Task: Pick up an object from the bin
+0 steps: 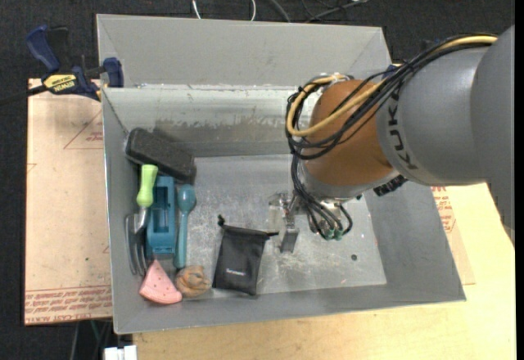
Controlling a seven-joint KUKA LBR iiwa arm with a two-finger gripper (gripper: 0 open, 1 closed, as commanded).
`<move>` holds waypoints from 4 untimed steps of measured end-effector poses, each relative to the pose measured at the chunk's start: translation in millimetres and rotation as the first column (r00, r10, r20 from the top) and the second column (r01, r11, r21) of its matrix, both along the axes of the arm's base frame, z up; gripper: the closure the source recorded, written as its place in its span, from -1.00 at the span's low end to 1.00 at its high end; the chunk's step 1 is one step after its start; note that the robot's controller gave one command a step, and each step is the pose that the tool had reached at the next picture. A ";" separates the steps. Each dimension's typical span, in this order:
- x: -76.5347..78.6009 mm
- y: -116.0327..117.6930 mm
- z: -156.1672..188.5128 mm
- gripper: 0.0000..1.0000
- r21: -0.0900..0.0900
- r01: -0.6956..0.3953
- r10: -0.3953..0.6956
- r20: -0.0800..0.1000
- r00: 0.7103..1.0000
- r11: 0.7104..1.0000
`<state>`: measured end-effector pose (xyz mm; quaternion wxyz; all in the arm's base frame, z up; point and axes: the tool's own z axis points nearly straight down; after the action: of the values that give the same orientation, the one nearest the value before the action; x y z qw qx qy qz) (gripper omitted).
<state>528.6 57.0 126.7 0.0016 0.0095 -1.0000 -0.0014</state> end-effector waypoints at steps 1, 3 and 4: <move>-4.3 17.8 -1.0 1.00 0.001 0.000 0.000 0.011 1.000 1.000; -30.7 55.5 18.8 1.00 -0.001 -0.055 0.055 0.004 0.998 0.998; -34.4 72.5 39.7 1.00 0.001 -0.075 0.075 0.007 0.997 0.997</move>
Offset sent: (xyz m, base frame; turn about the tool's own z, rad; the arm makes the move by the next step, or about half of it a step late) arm -0.0201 0.0714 -0.0567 -0.0805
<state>494.2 129.6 166.4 -0.0017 0.0472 -0.9989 -0.0017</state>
